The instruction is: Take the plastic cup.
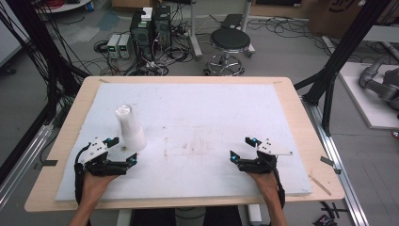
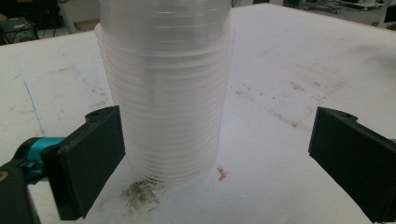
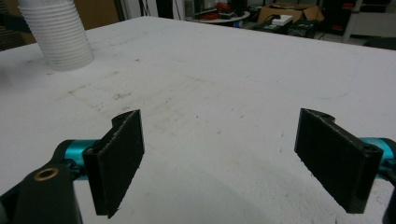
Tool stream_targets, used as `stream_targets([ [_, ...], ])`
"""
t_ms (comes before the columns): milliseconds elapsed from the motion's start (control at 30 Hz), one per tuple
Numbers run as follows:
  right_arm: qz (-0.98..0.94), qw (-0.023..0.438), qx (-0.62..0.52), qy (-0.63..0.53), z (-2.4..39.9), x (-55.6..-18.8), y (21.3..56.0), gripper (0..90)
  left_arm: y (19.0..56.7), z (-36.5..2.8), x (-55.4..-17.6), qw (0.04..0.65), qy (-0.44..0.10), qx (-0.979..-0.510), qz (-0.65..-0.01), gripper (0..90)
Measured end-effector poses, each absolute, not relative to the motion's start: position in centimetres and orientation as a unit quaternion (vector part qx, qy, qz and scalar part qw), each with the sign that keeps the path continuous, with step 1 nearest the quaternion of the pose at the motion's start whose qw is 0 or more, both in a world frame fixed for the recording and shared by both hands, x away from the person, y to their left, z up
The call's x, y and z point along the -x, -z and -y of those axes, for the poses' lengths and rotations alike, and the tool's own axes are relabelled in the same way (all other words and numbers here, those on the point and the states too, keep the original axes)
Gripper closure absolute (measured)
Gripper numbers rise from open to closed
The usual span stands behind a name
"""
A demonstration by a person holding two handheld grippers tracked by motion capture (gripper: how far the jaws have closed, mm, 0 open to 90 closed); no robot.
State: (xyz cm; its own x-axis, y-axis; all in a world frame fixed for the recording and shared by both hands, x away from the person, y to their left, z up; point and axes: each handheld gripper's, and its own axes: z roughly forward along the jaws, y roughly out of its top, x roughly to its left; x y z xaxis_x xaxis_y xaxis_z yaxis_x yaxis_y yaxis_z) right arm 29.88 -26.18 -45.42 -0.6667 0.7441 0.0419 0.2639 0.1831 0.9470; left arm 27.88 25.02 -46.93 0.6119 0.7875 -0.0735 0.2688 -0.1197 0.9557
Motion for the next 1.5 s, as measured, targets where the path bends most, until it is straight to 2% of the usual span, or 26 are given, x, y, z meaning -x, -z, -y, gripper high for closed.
stream_targets([
  [267,-0.736,0.204,-0.352,-0.541,26.3,-30.2,45.4,15.8,47.0,-25.1,-27.7,0.554,-0.244,-0.702,-0.374,3.5],
  [867,-0.744,0.211,-0.345,-0.532,26.1,-30.2,45.4,15.8,46.7,-26.0,-27.7,0.565,-0.230,-0.695,-0.380,3.5],
  [1200,-0.746,0.206,-0.349,-0.528,26.0,-30.3,45.4,15.8,41.7,-28.6,-27.9,0.597,-0.224,-0.674,-0.374,3.6],
  [1500,-0.746,0.206,-0.350,-0.527,26.0,-30.4,45.4,15.8,37.8,-28.9,-29.1,0.605,-0.211,-0.681,-0.354,3.5],
])
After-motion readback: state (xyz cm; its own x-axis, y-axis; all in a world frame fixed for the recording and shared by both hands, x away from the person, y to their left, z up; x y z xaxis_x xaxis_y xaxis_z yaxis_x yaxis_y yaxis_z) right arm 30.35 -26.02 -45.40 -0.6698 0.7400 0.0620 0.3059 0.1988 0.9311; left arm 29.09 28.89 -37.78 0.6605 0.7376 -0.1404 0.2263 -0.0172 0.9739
